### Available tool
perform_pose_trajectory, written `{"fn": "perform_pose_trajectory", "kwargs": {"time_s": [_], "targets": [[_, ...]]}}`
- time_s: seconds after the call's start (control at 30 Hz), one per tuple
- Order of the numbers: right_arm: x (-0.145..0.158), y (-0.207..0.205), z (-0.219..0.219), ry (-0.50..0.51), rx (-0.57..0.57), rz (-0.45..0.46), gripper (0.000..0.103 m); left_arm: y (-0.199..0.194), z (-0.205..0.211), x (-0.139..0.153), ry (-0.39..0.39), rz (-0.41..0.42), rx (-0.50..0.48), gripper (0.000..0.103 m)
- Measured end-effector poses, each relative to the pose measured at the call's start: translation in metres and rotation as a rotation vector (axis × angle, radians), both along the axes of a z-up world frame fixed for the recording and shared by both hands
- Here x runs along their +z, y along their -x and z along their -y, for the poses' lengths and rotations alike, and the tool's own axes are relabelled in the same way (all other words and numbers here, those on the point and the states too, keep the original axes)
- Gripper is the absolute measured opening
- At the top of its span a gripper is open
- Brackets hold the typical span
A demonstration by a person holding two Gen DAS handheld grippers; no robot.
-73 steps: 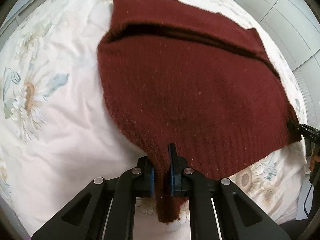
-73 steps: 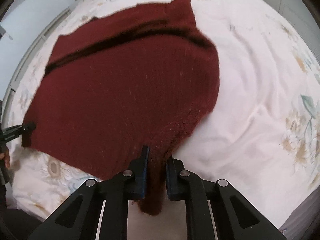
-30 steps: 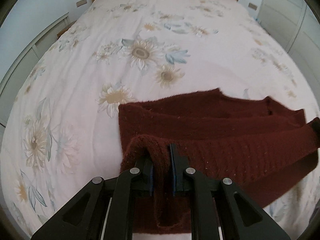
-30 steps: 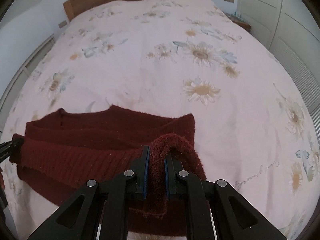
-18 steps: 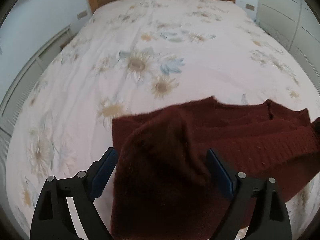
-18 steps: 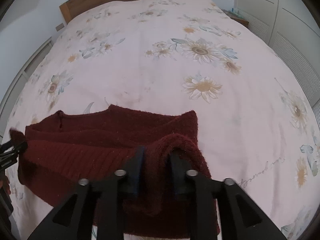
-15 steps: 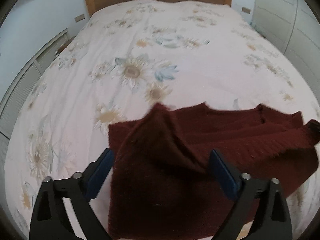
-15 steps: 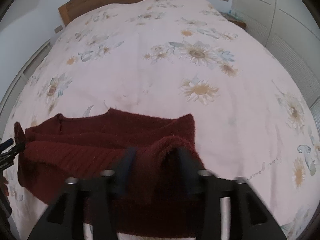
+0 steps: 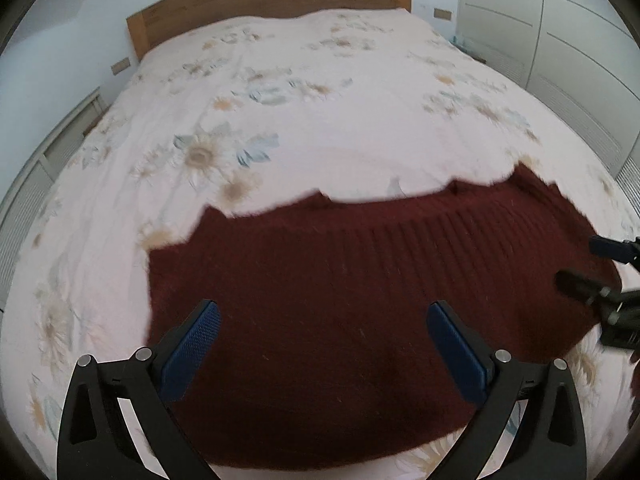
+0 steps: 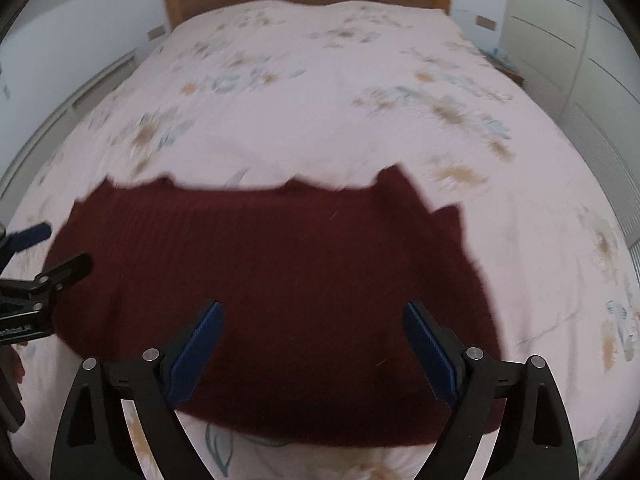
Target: Fold small clothes
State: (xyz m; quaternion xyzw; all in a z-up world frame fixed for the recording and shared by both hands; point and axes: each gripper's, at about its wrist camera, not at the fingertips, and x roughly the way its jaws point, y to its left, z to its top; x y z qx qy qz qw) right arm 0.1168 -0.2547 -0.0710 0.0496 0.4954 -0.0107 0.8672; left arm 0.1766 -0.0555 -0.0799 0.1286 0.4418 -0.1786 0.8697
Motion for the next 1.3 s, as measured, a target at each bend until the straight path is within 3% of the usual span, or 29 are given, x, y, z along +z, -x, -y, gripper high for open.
{"fn": "perform_pose_trajectory", "kwargs": {"time_s": [0.17, 0.27, 0.63, 0.67, 0.7, 0.77, 0.83, 1.03, 1.17, 1.3], "targets": [[-0.034, 0.012, -0.024, 0.018, 0.028, -0.049, 0.091, 0.010, 0.000, -0.031, -0.045, -0.036, -0.008, 0.102], [-0.045, 0.020, -0.025, 0.048, 0.020, -0.034, 0.091, 0.013, -0.012, -0.052, -0.078, -0.067, 0.007, 0.102], [-0.051, 0.037, 0.034, 0.023, -0.069, -0.034, 0.092, 0.003, -0.078, -0.061, 0.013, -0.073, 0.094, 0.102], [-0.051, 0.037, 0.034, 0.023, -0.069, -0.034, 0.094, 0.003, -0.081, -0.062, 0.018, -0.076, 0.098, 0.102], [-0.052, 0.038, 0.037, 0.026, -0.076, -0.035, 0.103, 0.003, -0.083, -0.063, 0.023, -0.080, 0.100, 0.102], [-0.056, 0.040, 0.044, 0.031, -0.093, -0.048, 0.102, 0.004, -0.082, -0.065, 0.026, -0.079, 0.100, 0.102], [-0.063, 0.042, 0.049, -0.002, -0.093, -0.056, 0.102, 0.005, -0.080, -0.065, 0.023, -0.072, 0.104, 0.102], [-0.063, 0.045, 0.045, 0.020, -0.076, -0.058, 0.103, 0.002, -0.078, -0.063, 0.027, -0.106, 0.093, 0.102], [-0.050, 0.046, 0.047, 0.006, -0.074, -0.062, 0.103, -0.001, -0.091, -0.042, 0.103, -0.166, 0.091, 0.102], [-0.032, 0.057, 0.046, 0.025, -0.063, -0.047, 0.103, -0.001, -0.117, -0.011, 0.154, -0.127, 0.122, 0.102]]}}
